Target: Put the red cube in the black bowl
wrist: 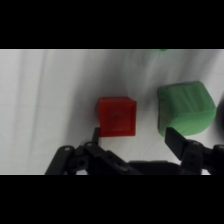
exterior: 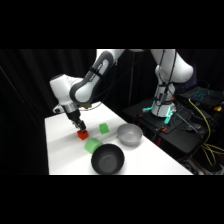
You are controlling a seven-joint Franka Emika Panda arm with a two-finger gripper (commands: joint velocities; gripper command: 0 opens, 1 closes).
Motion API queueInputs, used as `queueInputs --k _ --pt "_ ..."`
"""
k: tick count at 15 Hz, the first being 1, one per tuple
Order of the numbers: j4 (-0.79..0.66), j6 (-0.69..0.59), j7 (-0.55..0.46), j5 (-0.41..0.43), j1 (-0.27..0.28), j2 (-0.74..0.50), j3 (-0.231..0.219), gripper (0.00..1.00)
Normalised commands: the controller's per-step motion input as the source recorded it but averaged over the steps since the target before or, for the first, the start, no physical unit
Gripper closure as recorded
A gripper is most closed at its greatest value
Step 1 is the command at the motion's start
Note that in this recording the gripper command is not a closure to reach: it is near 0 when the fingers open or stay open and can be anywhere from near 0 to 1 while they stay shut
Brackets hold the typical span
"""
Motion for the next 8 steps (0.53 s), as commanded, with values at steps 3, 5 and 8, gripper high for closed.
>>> queueInputs --k 3,5,8 --pt "-0.06 0.23 -0.19 0.069 -0.086 0.04 0.049 0.00" --pt "-0.06 0.22 -0.21 0.072 -0.106 0.04 0.051 0.00" --pt "-0.06 0.23 -0.20 0.050 -0.092 0.02 0.044 0.00"
